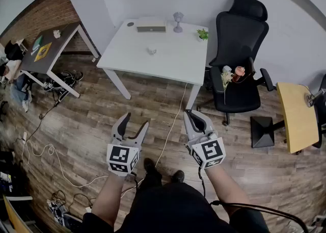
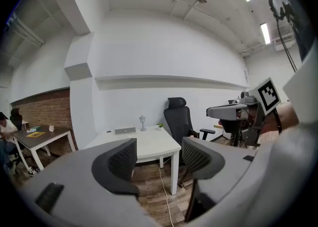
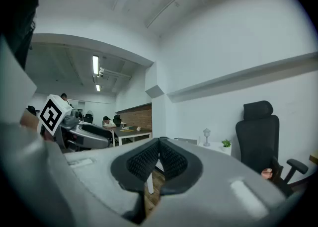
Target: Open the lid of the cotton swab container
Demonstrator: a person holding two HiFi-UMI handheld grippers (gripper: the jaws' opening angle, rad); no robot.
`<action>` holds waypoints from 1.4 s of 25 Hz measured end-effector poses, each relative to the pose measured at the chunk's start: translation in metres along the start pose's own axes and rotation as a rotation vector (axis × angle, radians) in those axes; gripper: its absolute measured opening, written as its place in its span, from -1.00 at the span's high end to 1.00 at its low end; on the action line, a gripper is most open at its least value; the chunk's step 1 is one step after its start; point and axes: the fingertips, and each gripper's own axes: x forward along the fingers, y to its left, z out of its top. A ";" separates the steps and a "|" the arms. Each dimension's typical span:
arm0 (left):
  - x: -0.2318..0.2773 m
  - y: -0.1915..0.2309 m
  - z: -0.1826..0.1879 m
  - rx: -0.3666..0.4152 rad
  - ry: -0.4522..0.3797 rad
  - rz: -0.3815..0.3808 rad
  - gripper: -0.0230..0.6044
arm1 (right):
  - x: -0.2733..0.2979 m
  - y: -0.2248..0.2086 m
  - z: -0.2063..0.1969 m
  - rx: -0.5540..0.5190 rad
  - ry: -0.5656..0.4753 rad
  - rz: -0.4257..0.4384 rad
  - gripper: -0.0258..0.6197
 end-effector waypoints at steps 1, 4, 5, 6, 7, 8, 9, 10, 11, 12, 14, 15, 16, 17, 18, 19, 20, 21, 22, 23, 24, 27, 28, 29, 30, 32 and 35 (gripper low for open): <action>-0.001 0.001 0.001 -0.001 0.000 0.005 0.03 | 0.001 0.002 0.000 0.004 0.002 0.003 0.91; -0.005 0.009 0.002 -0.004 -0.003 0.016 0.03 | 0.005 0.008 -0.001 0.008 0.007 0.010 0.91; -0.007 0.013 0.001 -0.008 -0.004 0.021 0.03 | 0.008 0.011 -0.002 0.008 0.009 0.013 0.91; -0.009 0.018 0.000 -0.014 -0.004 0.025 0.03 | 0.011 0.014 -0.003 0.009 0.012 0.017 0.91; -0.011 0.022 -0.002 -0.019 -0.002 0.030 0.04 | 0.014 0.017 -0.005 0.012 0.015 0.022 0.91; -0.012 0.027 -0.004 -0.020 0.002 0.034 0.03 | 0.017 0.020 -0.006 0.018 0.018 0.028 0.91; -0.013 0.031 -0.005 -0.017 0.005 0.036 0.03 | 0.020 0.023 -0.007 0.023 0.018 0.032 0.91; -0.015 0.036 -0.004 -0.014 0.005 0.037 0.03 | 0.023 0.025 -0.007 0.026 0.015 0.035 0.91; -0.016 0.041 -0.002 -0.012 -0.002 0.037 0.03 | 0.026 0.026 -0.006 0.023 0.009 0.032 0.91; -0.017 0.047 0.002 -0.011 -0.018 0.035 0.03 | 0.030 0.026 -0.004 0.015 0.002 0.025 0.91; -0.019 0.061 0.013 -0.012 -0.063 0.032 0.03 | 0.039 0.023 0.001 -0.002 -0.011 0.001 0.84; -0.020 0.069 0.019 -0.012 -0.086 0.031 0.03 | 0.044 0.021 0.004 -0.005 -0.019 -0.012 0.70; -0.020 0.077 0.024 -0.013 -0.108 0.029 0.03 | 0.050 0.018 0.007 -0.005 -0.029 -0.026 0.60; -0.019 0.087 0.029 -0.014 -0.125 0.026 0.03 | 0.055 0.016 0.011 -0.006 -0.040 -0.040 0.52; -0.019 0.096 0.033 -0.016 -0.138 0.021 0.03 | 0.060 0.014 0.015 -0.007 -0.050 -0.054 0.47; -0.018 0.106 0.036 -0.018 -0.148 0.017 0.03 | 0.065 0.014 0.018 -0.009 -0.056 -0.069 0.46; -0.018 0.116 0.038 -0.023 -0.156 0.012 0.03 | 0.070 0.013 0.022 -0.012 -0.060 -0.083 0.45; -0.017 0.127 0.040 -0.028 -0.165 0.007 0.03 | 0.076 0.013 0.025 -0.016 -0.062 -0.096 0.44; -0.015 0.137 0.041 -0.035 -0.173 0.002 0.03 | 0.082 0.014 0.028 -0.020 -0.062 -0.109 0.44; -0.013 0.148 0.043 -0.044 -0.181 -0.004 0.03 | 0.089 0.014 0.031 -0.025 -0.061 -0.122 0.44; -0.010 0.158 0.044 -0.054 -0.187 -0.012 0.03 | 0.095 0.013 0.034 -0.030 -0.059 -0.136 0.44; 0.000 0.184 0.042 -0.088 -0.195 -0.041 0.03 | 0.113 0.013 0.041 -0.050 -0.051 -0.174 0.44; 0.002 0.192 0.040 -0.099 -0.194 -0.050 0.03 | 0.118 0.013 0.043 -0.054 -0.049 -0.184 0.44; 0.004 0.199 0.037 -0.109 -0.191 -0.057 0.04 | 0.123 0.014 0.044 -0.056 -0.048 -0.193 0.44; 0.006 0.206 0.033 -0.119 -0.188 -0.062 0.03 | 0.127 0.014 0.045 -0.057 -0.046 -0.199 0.44; 0.010 0.219 0.027 -0.143 -0.183 -0.065 0.03 | 0.137 0.015 0.044 -0.058 -0.035 -0.206 0.44; 0.019 0.235 0.019 -0.180 -0.173 -0.061 0.03 | 0.152 0.012 0.037 -0.059 -0.006 -0.205 0.44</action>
